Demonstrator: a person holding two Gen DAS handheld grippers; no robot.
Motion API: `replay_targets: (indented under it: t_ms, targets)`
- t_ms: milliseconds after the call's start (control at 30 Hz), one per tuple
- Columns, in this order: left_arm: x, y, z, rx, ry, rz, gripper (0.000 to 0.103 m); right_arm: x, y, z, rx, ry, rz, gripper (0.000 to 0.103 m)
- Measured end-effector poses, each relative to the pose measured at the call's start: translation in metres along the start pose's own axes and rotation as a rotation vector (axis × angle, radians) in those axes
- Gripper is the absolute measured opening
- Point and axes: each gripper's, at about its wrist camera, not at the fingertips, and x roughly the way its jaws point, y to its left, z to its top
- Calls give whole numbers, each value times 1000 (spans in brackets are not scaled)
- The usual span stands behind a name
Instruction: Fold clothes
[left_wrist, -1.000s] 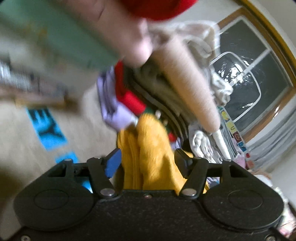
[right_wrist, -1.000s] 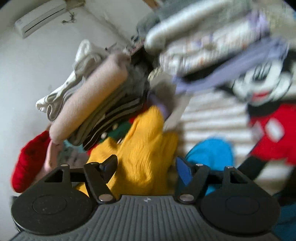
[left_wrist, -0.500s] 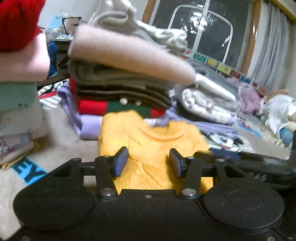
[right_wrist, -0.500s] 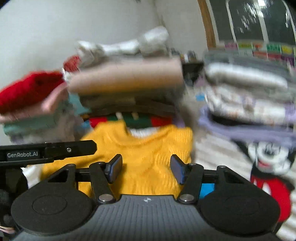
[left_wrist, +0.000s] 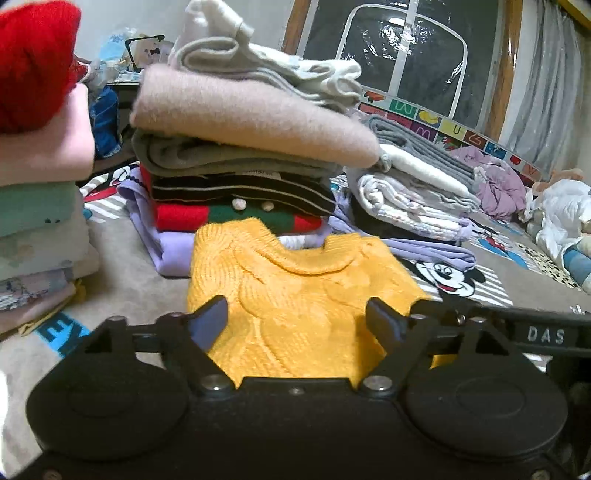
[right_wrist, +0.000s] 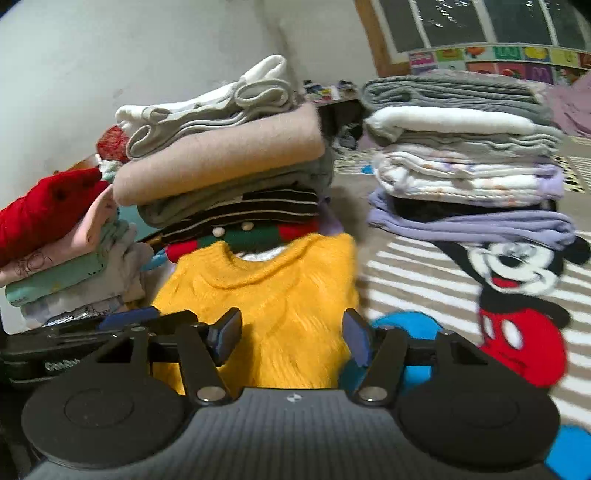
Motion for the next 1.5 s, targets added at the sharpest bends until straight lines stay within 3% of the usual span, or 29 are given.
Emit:
replay_targets:
  t_ms: [133,700,1067,1500]
  targets:
    - [-10,-6,0,14,12,29,89,-18,4,-5,13,16,-40,68]
    - [-57,-24,0,13,50,34,98,-79,43,-16,41,48,-109,96]
    - [-103,-39,3,30,72,137,103,-128,58,-11,71,45,-145,102]
    - [-151,-60,11,27,68,128,103,-175,73,-10,56,36,-150,103]
